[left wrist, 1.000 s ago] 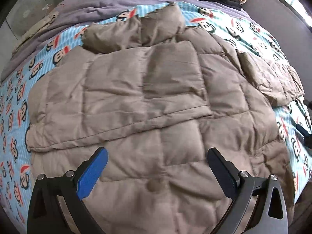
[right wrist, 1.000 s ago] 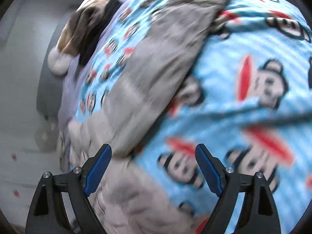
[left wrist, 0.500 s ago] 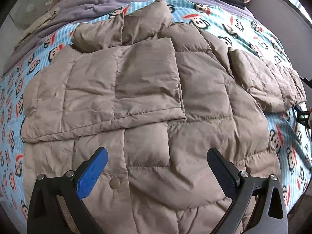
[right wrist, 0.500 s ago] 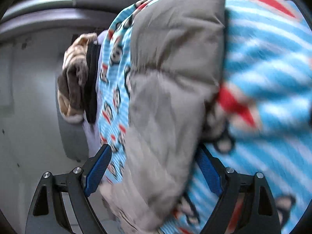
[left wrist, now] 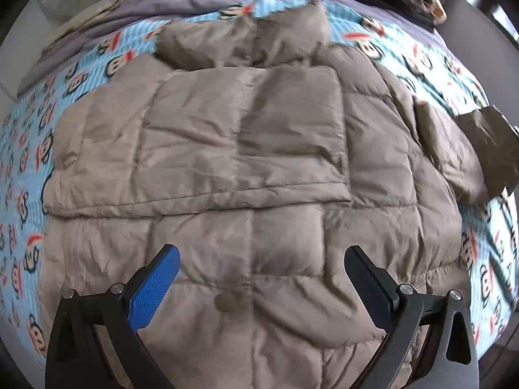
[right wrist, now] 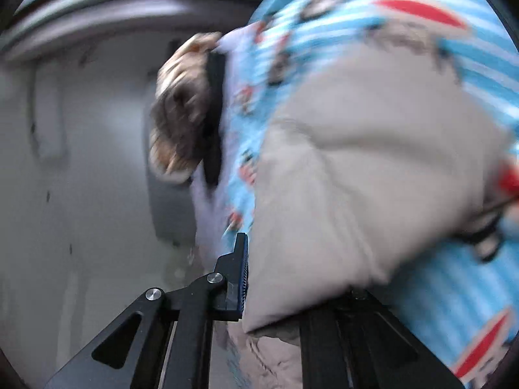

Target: Fold large clothes

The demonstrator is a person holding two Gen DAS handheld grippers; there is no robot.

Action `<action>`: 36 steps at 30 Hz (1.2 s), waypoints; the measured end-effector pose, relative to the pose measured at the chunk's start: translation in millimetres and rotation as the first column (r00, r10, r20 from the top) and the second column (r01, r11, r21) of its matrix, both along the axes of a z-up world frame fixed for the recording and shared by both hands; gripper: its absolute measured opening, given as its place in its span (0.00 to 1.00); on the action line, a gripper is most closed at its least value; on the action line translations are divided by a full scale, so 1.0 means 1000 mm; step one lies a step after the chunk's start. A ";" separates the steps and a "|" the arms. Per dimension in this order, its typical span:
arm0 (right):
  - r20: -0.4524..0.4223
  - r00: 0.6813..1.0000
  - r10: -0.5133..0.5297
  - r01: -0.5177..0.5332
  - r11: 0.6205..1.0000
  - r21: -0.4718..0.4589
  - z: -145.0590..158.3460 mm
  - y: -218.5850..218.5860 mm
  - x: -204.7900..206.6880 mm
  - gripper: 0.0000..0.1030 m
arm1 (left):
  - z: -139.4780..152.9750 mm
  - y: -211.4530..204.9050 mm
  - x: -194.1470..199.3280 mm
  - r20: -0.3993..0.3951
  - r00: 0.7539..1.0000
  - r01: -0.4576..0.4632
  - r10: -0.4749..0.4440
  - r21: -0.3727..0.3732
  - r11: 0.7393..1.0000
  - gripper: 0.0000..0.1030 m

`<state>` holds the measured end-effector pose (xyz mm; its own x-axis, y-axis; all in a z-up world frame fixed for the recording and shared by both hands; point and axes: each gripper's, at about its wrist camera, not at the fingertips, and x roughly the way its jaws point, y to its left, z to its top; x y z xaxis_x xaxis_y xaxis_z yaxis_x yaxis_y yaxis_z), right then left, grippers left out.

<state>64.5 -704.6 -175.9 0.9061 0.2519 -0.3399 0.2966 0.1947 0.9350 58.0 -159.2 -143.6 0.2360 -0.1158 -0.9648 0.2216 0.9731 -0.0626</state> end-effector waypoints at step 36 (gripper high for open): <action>-0.408 0.874 0.263 -0.442 0.778 -0.446 0.001 0.353 0.091 0.43 | 0.009 0.169 0.054 0.135 0.982 -0.120 0.132 -0.099 0.988 0.90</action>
